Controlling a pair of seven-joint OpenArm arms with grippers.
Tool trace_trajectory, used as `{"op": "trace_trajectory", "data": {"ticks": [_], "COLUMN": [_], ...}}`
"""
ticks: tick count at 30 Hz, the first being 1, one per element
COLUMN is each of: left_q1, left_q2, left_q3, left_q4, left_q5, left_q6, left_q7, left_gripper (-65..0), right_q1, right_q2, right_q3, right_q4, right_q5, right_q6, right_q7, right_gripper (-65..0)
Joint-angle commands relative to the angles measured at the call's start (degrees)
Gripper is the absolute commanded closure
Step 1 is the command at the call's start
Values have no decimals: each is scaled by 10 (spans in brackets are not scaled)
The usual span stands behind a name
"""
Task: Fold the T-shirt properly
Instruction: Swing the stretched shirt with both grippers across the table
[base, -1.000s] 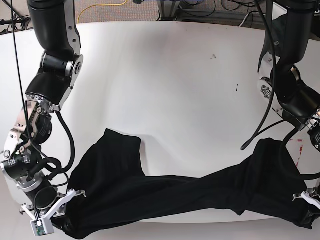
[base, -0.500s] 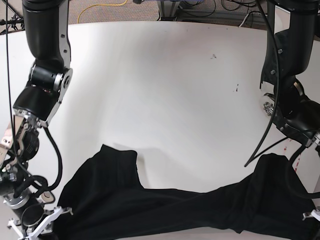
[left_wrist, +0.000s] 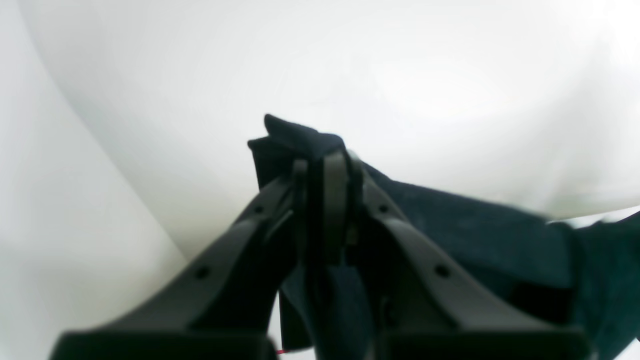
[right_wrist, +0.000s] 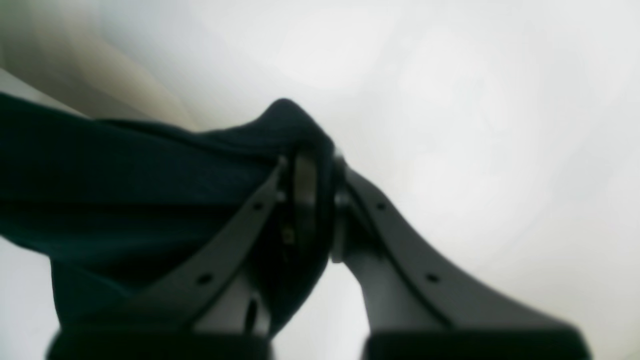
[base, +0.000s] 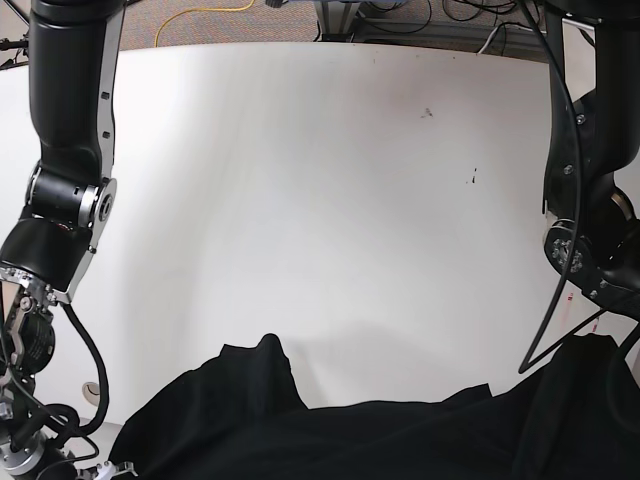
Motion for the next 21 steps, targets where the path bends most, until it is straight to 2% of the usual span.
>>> {"op": "trace_trajectory", "data": {"ticks": [1,11,17,21], "left_q1": [-31,-69,-124,-122], "left_q2": [-12,-13,-7,-5], "left_q3": [3,3,8,8], "left_q4": [5,0,-36,-40], "left_q5": [-6,-7,-7,-7], "left_q6": [0,0,0,0], "left_q7": [-17,-4,1,3], "left_gripper": [-4,-4,-5,-4], "right_q1": [33,54,86,83], "right_q2": [14,26,42,47], "right_q3": [-3,-8,-11,-2], "right_q4": [0,-17,-55,-59], "right_q5": [0,-1,-2,-2], "right_q6": [-5,-4,-3,-3], "right_q7": [16,28,39,40], "right_gripper": [-5,-5,-5,-6]}}
